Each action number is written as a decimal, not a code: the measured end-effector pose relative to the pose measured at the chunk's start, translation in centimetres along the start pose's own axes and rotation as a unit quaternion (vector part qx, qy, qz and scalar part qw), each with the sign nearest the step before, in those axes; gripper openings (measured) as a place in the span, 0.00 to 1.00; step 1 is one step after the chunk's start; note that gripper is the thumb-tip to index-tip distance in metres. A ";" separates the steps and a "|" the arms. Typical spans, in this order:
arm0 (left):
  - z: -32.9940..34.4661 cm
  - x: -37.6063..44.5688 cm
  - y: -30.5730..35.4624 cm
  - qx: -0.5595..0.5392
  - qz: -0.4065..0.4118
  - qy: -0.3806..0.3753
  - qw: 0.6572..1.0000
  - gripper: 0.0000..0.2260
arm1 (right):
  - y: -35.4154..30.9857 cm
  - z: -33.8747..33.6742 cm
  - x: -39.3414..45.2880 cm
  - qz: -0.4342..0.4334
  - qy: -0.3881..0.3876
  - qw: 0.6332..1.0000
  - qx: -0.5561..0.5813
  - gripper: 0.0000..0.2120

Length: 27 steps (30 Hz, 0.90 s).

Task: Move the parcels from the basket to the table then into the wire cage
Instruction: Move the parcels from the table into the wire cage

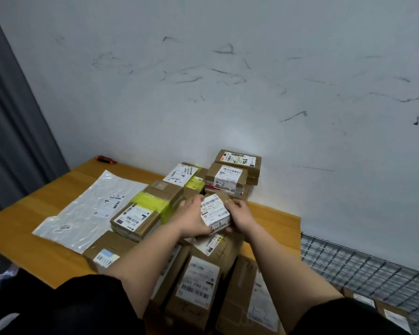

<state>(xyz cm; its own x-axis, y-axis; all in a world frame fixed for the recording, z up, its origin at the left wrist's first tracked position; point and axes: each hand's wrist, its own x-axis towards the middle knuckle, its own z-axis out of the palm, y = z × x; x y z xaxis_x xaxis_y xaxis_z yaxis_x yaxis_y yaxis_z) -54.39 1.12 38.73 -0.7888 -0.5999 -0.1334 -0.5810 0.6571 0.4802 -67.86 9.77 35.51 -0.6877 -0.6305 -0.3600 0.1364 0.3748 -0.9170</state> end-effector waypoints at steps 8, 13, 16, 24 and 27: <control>0.9 1.8 6.6 -0.066 0.023 0.094 0.993 0.29 | 0.6 -8.0 -2.5 -0.011 0.132 0.983 0.124 0.15; 4.7 3.0 13.3 0.003 0.036 0.137 0.990 0.17 | 3.8 -16.7 -3.7 0.012 0.252 0.954 0.164 0.29; 8.0 3.4 17.3 0.072 0.067 0.118 0.988 0.15 | 5.5 -21.2 -5.4 0.013 0.296 0.935 0.195 0.21; 19.7 5.1 26.6 0.031 0.062 0.013 0.997 0.12 | 13.3 -32.5 -6.3 0.062 0.352 0.905 0.229 0.15; 24.2 5.8 28.9 0.020 0.031 -0.015 0.999 0.11 | 16.8 -36.1 -4.9 0.083 0.353 0.899 0.245 0.11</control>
<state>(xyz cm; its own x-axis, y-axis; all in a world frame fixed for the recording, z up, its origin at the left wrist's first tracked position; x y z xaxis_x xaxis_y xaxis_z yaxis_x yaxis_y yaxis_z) -80.61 27.66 30.86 -0.8285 -0.5446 -0.1302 -0.5382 0.7102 0.4538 -87.96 43.71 28.03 -0.8862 0.0608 -0.4594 0.4584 -0.0298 -0.8883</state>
